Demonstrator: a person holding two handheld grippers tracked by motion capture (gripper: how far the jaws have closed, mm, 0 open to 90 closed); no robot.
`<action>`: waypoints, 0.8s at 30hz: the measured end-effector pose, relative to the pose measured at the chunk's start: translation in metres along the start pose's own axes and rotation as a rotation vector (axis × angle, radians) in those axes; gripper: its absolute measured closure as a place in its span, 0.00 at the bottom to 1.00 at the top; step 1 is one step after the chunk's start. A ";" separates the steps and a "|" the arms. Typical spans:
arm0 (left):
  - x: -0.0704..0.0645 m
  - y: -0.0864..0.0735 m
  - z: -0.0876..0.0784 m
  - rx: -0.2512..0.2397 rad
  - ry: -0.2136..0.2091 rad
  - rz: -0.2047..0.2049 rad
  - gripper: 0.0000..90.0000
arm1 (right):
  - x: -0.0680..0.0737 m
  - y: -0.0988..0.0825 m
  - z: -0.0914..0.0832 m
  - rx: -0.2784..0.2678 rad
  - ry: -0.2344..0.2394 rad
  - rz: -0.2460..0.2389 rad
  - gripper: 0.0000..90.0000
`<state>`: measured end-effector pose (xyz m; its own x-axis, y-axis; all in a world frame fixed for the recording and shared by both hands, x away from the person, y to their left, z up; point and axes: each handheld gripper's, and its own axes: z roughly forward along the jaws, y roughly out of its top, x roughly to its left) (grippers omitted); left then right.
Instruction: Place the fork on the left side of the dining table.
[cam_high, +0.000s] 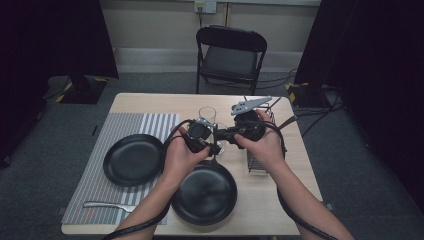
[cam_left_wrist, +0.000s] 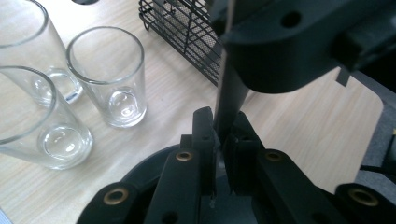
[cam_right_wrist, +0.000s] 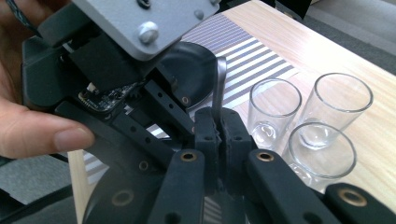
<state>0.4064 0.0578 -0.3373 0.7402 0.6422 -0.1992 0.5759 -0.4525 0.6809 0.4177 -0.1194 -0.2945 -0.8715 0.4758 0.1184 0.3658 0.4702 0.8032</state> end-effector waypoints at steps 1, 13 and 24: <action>0.000 0.000 0.000 0.007 -0.003 -0.003 0.93 | 0.000 0.000 0.000 -0.003 0.004 0.006 0.97; -0.001 0.000 -0.002 0.037 -0.018 -0.018 0.94 | 0.000 -0.003 0.001 -0.030 -0.007 0.001 0.88; 0.001 -0.001 -0.003 0.044 -0.017 -0.026 0.94 | -0.009 -0.012 -0.017 -0.088 -0.064 0.015 0.63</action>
<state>0.4056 0.0610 -0.3357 0.7305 0.6436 -0.2282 0.6090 -0.4628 0.6442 0.4154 -0.1416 -0.2951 -0.8426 0.5300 0.0958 0.3462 0.3967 0.8502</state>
